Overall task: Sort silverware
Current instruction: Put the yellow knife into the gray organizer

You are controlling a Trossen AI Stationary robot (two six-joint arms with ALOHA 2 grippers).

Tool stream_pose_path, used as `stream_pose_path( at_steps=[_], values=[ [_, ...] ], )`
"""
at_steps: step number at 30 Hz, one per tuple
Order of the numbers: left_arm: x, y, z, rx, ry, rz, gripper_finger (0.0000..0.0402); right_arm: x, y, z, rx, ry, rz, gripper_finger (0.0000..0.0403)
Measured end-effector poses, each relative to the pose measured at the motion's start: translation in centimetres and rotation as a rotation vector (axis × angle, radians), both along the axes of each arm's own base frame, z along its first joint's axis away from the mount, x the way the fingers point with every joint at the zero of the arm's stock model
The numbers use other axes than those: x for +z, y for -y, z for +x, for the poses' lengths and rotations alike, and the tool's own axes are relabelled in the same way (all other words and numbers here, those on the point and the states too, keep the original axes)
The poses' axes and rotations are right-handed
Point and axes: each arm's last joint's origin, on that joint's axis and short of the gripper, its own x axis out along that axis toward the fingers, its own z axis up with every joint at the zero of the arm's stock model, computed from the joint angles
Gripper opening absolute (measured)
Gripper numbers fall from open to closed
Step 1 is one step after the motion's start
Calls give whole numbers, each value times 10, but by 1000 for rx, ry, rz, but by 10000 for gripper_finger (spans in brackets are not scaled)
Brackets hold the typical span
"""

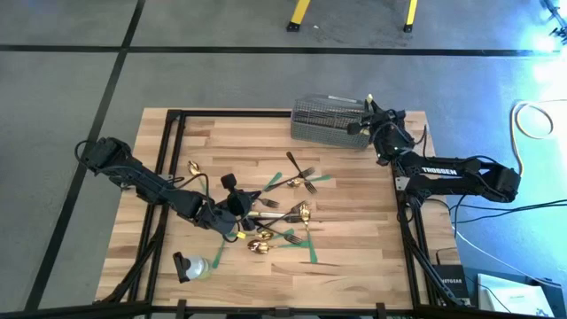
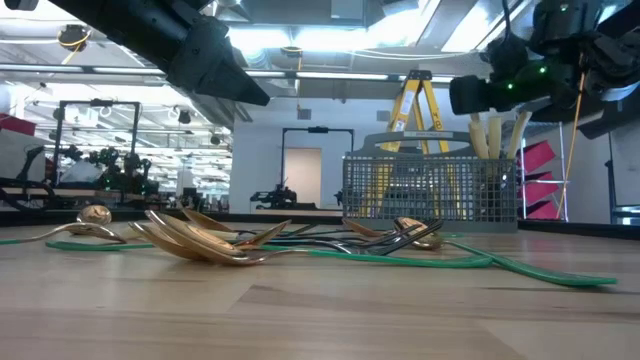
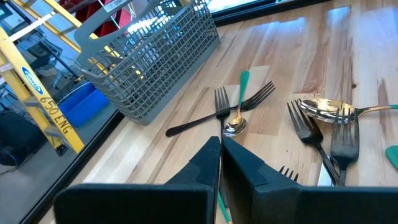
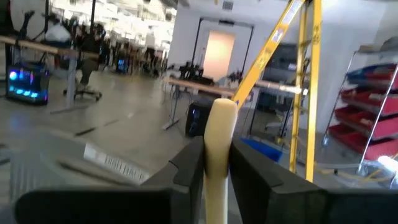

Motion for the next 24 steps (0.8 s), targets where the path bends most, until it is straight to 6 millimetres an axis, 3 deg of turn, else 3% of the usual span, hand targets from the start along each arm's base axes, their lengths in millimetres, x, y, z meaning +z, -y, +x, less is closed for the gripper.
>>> stream_pose_path(
  at_steps=[19,24],
  values=[
    [0,0,0,-3,0,-5,0,-13,1,1,-1,21,129,59],
    [0,0,0,-3,1,-5,0,-17,1,1,7,53,173,92]
  ],
)
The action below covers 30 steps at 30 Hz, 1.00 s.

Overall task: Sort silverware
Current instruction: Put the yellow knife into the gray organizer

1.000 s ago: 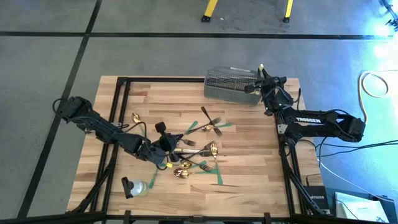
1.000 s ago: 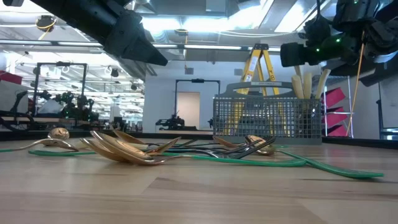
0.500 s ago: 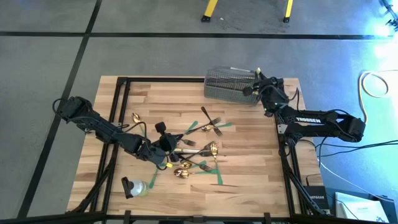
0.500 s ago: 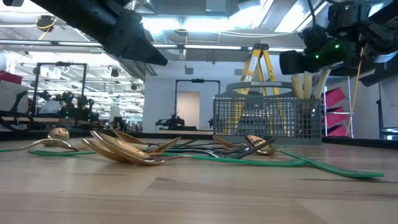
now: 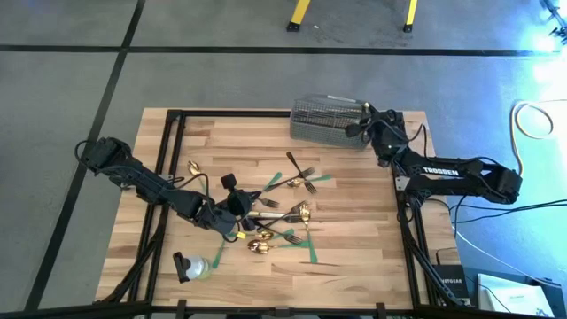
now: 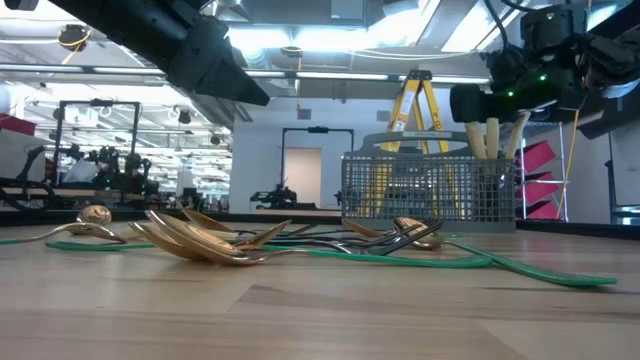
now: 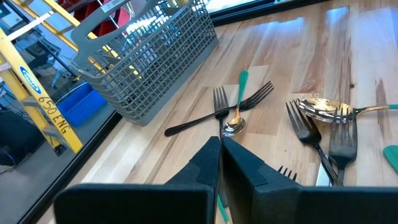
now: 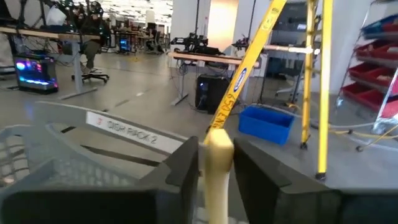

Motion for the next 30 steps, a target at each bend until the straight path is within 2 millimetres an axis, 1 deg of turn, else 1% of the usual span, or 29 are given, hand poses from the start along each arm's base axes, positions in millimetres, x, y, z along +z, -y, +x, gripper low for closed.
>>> stream_pose_path(
  at_steps=[4,8,15,19,25,28,30],
  values=[
    [0,0,0,0,0,0,0,-2,0,0,8,19,22,132],
    [0,0,0,0,0,0,0,-3,0,1,28,27,28,152],
    [0,0,0,-12,-4,-9,0,3,-4,-2,82,52,4,154],
    [-3,-3,2,-52,-22,-70,0,13,-4,-3,87,29,-2,154],
    [-15,-11,-2,-100,-152,-203,0,25,-8,-7,117,63,-19,154],
    [-22,-10,-8,-91,-223,-253,0,31,-10,-11,125,90,-38,154],
    [-26,-8,-13,-98,-275,-271,1,35,-13,-13,162,112,-54,154]
  ],
)
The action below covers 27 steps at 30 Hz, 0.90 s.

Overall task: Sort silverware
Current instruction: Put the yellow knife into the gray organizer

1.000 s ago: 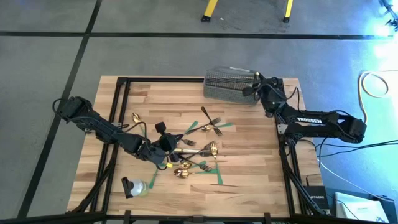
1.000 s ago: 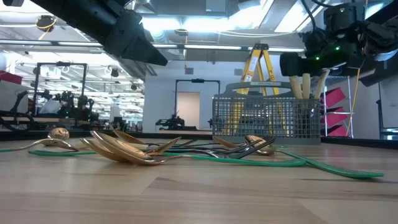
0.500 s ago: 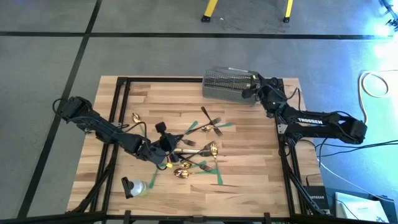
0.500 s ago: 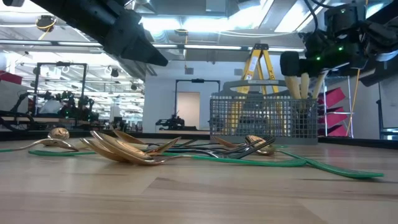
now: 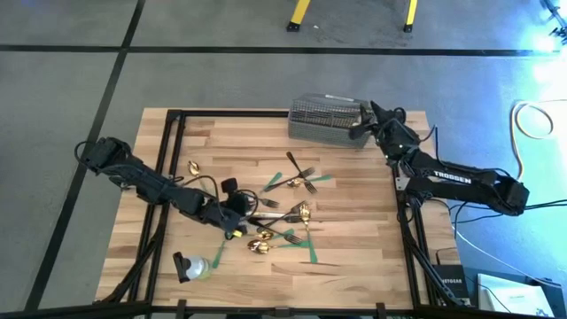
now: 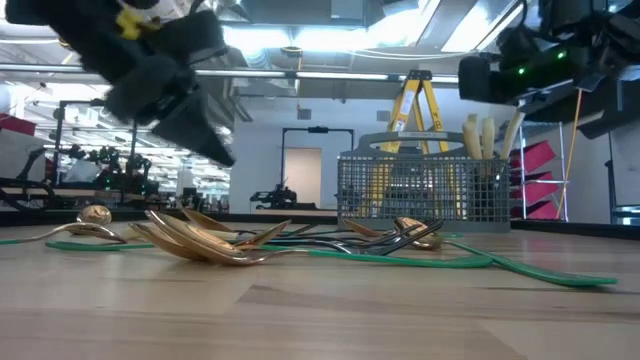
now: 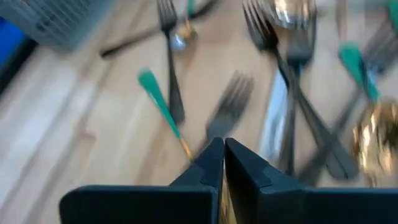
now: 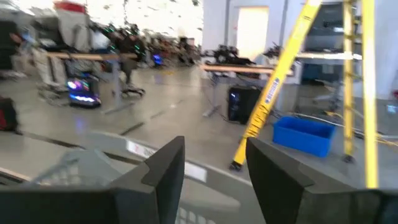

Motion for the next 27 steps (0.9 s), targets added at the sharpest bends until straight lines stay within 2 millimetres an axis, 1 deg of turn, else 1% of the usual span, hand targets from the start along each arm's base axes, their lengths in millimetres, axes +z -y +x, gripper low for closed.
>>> stream_pose_path(
  at_steps=[3,7,11,13,17,20,23,27],
  values=[
    [-3,7,-6,-36,-44,-14,15,6,-3,-3,53,28,-23,154],
    [-3,16,-10,-77,-49,-9,48,10,-6,-4,131,48,-49,154],
    [-5,21,-14,-101,-57,5,81,17,-11,-3,282,81,-105,154],
    [-12,20,-19,-99,-71,18,94,21,-13,-3,348,104,-131,154],
    [-29,14,-32,-89,-99,25,113,24,-15,-3,422,140,-150,154],
    [-40,12,-39,-112,-44,9,117,24,-15,-2,444,135,-149,154],
    [-45,11,-46,-149,62,-20,117,22,-15,-2,444,126,-136,154],
    [-60,2,-64,-163,139,-47,117,22,-15,-1,453,130,-122,154]
  ],
)
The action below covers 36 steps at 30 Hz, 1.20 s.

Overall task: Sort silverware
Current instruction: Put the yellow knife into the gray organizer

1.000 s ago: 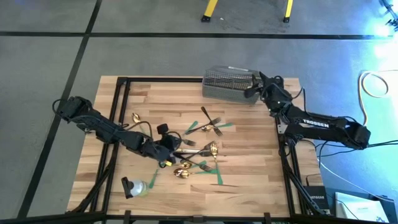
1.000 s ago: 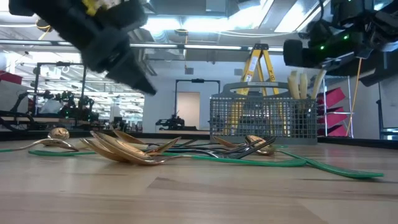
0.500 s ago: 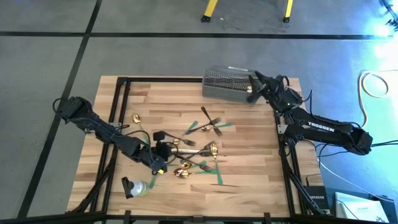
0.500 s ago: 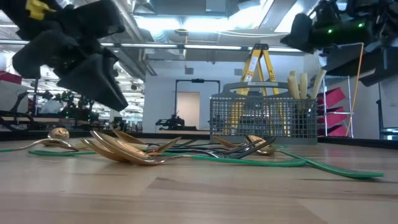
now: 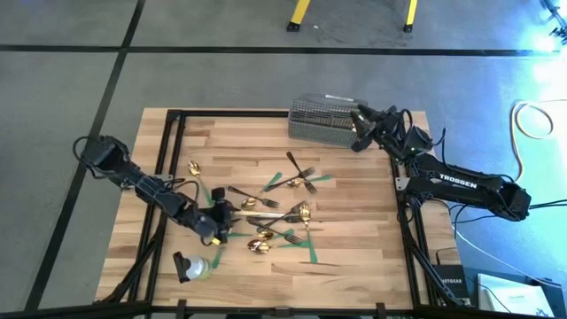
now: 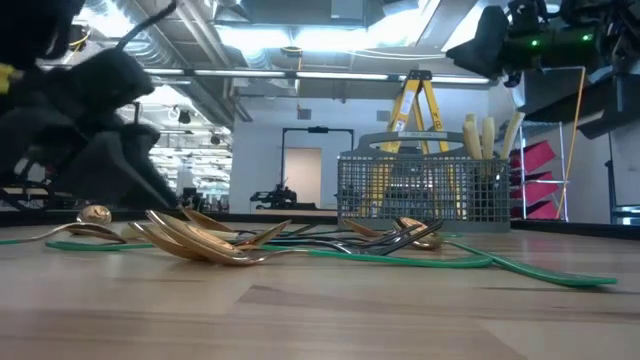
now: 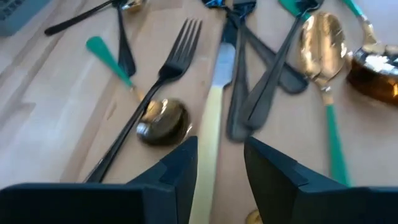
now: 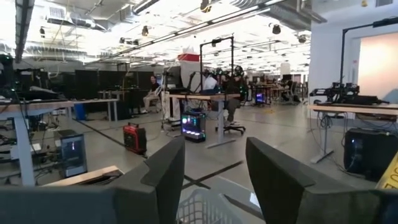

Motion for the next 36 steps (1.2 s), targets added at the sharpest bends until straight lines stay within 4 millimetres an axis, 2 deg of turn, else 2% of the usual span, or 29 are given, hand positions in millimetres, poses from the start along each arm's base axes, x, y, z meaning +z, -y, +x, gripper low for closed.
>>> stream_pose_path(
  at_steps=[3,7,11,18,36],
  values=[
    [-10,-9,-14,-13,66,-28,117,-1,0,0,0,-9,7,154],
    [-14,-15,-27,-93,148,-54,117,-2,0,0,0,-13,9,154],
    [-21,-21,-36,-93,126,-41,117,-2,0,0,-1,-12,12,154],
    [-16,-26,-30,-113,173,-12,117,-2,1,0,-7,-14,19,154],
    [-22,-29,-28,-145,135,-48,118,-4,1,1,-7,-31,34,154]
  ],
)
